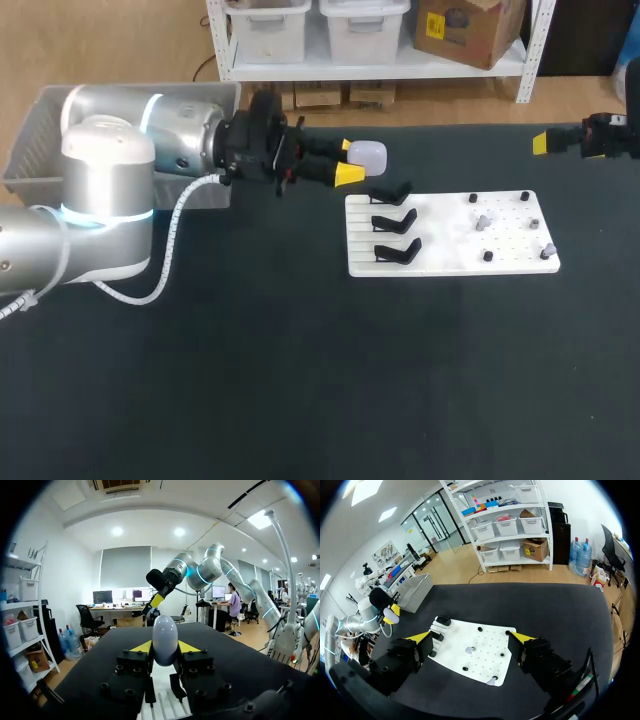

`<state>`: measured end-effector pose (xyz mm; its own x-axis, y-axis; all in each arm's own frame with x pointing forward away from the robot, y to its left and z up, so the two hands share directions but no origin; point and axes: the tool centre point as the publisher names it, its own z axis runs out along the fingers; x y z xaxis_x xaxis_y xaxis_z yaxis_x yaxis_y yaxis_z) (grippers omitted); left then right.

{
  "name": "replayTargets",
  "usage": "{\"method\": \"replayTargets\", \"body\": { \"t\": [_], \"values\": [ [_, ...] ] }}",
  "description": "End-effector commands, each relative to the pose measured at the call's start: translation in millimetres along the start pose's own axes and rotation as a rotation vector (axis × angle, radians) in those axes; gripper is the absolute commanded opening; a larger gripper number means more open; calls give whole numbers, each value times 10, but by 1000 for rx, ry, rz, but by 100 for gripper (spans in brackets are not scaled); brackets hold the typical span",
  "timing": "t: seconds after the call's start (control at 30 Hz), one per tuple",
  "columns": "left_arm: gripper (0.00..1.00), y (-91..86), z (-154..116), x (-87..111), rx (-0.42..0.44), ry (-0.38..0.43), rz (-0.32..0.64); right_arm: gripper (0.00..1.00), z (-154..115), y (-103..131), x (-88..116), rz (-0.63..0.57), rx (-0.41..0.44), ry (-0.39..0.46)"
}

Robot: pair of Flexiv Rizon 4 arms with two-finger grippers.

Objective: Pick up each earbud case from the left stands, insert the matching earbuds, close the lid, and place the case in the box.

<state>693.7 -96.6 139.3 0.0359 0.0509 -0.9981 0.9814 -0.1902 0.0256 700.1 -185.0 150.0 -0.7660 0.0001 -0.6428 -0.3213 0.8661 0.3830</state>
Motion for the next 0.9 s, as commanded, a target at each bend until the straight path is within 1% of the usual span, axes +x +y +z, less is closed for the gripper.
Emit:
{"method": "replayTargets", "body": {
  "t": [0.03,0.1,0.13,0.23,0.27,0.3,0.33,0.37,0.43,0.47,0.53,0.57,0.73,0.8,0.9],
  "values": [
    [0,-19,2,3,-6,-1,2,100,-12,101,-31,-33,-35,-25],
    [0,-19,2,3,-6,-1,2,100,-6,236,20,-73,-43,-19],
    [0,-19,2,3,-6,-1,2,100,-3,317,63,-90,-62,-12],
    [0,-19,2,3,-6,-1,2,100,-25,562,184,-146,-62,7],
    [0,-19,2,3,-6,-1,2,100,-43,664,224,-166,-75,10],
    [0,-19,2,3,-6,-1,2,100,-64,786,270,-192,-70,19],
    [0,-19,2,3,-6,-1,2,100,-76,850,292,-202,-76,20],
    [0,-19,2,3,-6,-1,2,100,-96,979,327,-219,-81,27],
    [0,-19,2,3,-6,-1,2,100,-116,1149,354,-233,-96,26],
    [0,-19,2,3,-6,-1,2,100,-114,1257,370,-240,-110,25],
    [0,-19,2,3,-6,-1,2,100,-71,1493,417,-267,-122,48],
    [0,-19,2,3,-6,-1,2,100,-46,1571,431,-268,-136,52],
    [0,-19,2,3,-6,-1,2,100,125,1845,446,-266,-152,85],
    [0,-19,2,3,-6,-1,2,100,192,1923,427,-260,-171,93],
    [0,-19,2,3,-6,-1,2,100,296,2020,398,-261,-175,112]
  ]
}}
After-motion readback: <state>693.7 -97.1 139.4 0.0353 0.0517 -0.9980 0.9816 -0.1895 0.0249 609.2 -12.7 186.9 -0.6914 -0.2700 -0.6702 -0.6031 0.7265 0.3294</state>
